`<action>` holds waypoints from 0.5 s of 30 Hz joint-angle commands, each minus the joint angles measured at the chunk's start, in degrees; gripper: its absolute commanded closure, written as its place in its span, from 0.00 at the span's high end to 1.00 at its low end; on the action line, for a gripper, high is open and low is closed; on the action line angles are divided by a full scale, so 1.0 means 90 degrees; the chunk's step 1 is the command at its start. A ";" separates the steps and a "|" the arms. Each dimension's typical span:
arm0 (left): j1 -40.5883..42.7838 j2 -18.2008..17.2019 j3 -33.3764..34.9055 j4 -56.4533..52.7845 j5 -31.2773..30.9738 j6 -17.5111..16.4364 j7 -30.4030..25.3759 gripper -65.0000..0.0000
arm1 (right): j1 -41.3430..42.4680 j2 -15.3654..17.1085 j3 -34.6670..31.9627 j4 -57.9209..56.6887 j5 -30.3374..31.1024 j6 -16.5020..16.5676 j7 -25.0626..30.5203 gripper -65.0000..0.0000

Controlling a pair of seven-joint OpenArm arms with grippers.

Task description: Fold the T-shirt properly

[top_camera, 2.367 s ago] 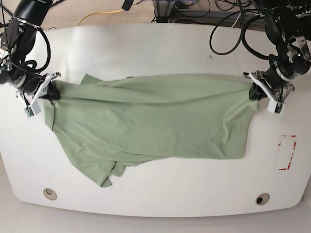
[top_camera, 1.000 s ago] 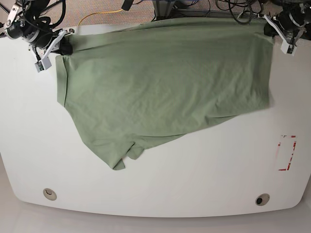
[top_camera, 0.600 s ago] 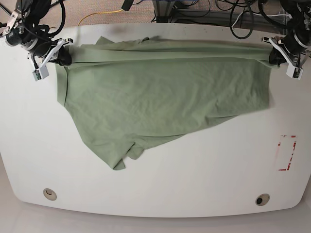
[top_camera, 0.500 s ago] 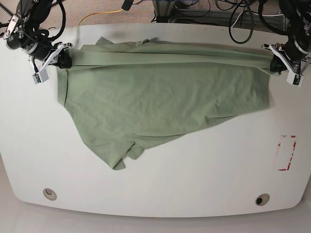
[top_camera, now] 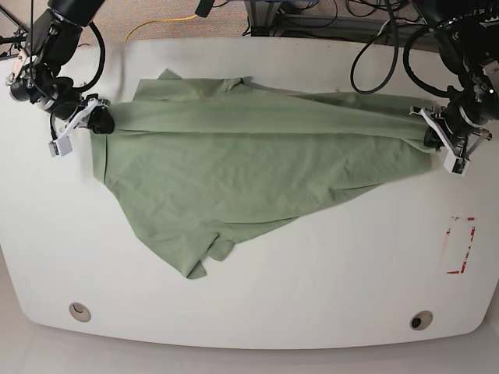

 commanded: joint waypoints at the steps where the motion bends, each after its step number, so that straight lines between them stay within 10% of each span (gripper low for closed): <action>1: -0.0185 -0.0107 -0.0048 -0.0131 0.0084 0.0005 -0.0086 0.00 | 0.0238 0.0236 0.0036 -0.0251 0.0049 -0.0008 0.0132 0.00; 10: -0.0527 -0.0127 0.0049 -0.0785 0.0123 0.0005 -0.0115 0.02 | 0.0678 0.0510 0.0036 -0.0827 0.0049 -0.0008 0.0151 0.23; 15: -0.0634 -0.0136 0.0255 -0.0922 0.0123 0.0035 -0.0115 0.41 | 0.0785 0.0578 0.0036 -0.1062 0.0049 -0.0008 0.0454 0.56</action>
